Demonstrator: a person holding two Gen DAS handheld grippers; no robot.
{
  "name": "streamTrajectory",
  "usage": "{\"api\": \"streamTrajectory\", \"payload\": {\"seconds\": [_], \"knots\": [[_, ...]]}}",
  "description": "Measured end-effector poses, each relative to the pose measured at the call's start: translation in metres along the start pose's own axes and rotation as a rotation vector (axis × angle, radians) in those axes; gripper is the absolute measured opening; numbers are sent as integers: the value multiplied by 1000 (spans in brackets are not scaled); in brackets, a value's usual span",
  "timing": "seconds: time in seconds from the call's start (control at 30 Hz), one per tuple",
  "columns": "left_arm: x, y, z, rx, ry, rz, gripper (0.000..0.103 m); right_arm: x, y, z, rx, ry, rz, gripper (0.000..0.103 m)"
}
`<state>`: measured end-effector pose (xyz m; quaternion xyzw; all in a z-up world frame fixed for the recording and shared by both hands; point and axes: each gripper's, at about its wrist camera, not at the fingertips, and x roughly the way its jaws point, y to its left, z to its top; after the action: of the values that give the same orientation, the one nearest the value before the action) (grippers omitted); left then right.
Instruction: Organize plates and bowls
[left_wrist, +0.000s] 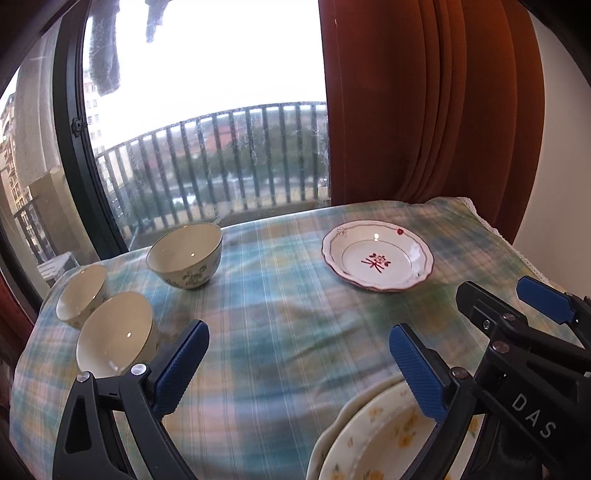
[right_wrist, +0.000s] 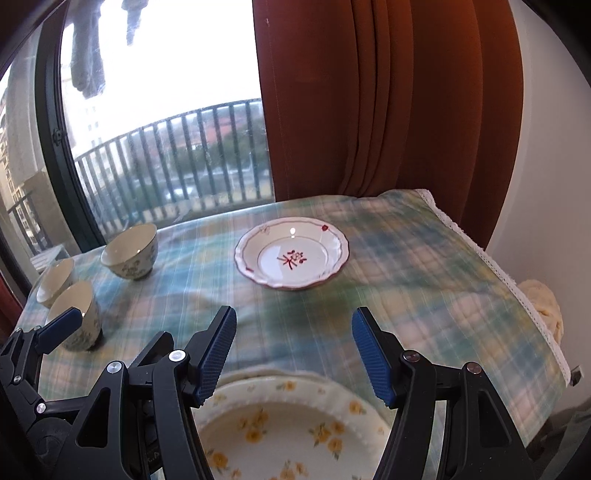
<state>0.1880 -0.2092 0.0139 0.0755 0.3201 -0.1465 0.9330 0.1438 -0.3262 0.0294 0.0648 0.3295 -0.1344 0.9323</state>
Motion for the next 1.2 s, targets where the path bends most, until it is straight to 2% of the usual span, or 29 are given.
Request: {"api": "streamTrajectory", "payload": {"seconds": [0.17,0.47,0.57,0.73,0.83,1.1,1.2], "knots": [[26,-6,22,-2,-22,23,99,27,-6,22,12,-16,38,69],[74,-20,59,17,-30,29,99,73,-12,61,-34,-32,3,69],[99,-22,68,-4,12,20,98,98,-19,72,-26,3,10,69],[130,-32,79,-9,25,22,89,135,-23,86,-50,26,-7,69],[152,-36,83,-21,63,5,87,160,-30,90,-30,59,1,69],[204,-44,74,1,156,13,79,215,-46,80,14,167,-9,68],[215,-45,69,15,209,-4,70,227,-51,71,32,197,-7,68]]}}
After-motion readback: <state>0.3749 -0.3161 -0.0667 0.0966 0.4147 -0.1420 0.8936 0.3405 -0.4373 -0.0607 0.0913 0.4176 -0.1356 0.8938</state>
